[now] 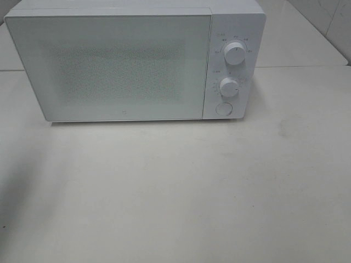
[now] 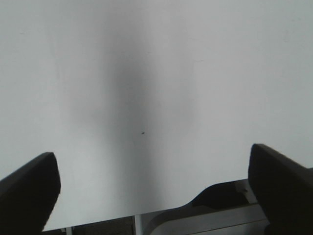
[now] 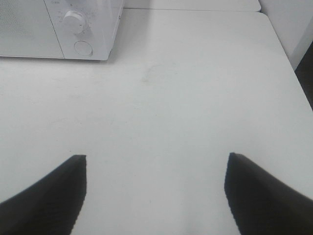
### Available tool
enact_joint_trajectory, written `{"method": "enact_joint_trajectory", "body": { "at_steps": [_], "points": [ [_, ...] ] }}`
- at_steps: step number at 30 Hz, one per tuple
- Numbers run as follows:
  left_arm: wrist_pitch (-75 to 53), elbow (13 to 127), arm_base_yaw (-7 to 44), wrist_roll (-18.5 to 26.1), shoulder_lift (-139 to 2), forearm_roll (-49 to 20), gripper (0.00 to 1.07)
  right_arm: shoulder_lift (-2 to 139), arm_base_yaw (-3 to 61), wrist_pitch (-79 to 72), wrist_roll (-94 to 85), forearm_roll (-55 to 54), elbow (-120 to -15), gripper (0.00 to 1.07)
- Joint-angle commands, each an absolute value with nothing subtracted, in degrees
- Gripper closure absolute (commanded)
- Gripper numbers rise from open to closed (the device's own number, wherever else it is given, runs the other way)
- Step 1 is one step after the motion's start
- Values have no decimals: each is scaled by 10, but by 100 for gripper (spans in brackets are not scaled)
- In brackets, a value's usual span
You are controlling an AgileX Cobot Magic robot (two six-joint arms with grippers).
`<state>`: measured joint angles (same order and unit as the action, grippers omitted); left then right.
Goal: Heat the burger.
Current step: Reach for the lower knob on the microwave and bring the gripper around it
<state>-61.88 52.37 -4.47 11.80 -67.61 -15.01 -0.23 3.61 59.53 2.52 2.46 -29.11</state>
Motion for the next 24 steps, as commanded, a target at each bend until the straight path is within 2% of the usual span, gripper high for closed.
{"method": "enact_joint_trajectory", "body": {
  "at_steps": [1, 4, 10, 17, 24],
  "points": [
    [-626, 524, -47, 69, -624, -103, 9, -17, 34, 591, 19, 23, -290, 31],
    [-626, 524, -47, 57, -571, -88, 9, -17, 34, 591, 19, 23, -290, 31],
    [-624, 506, -47, 61, -472, -85, 9, -17, 34, 591, 19, 23, -290, 31],
    [-622, 421, -47, 72, -317, -78, 9, -17, 34, 591, 19, 23, -290, 31],
    [-622, 355, -47, 70, -225, -77, 9, -17, 34, 591, 19, 23, -290, 31]
  ]
}}
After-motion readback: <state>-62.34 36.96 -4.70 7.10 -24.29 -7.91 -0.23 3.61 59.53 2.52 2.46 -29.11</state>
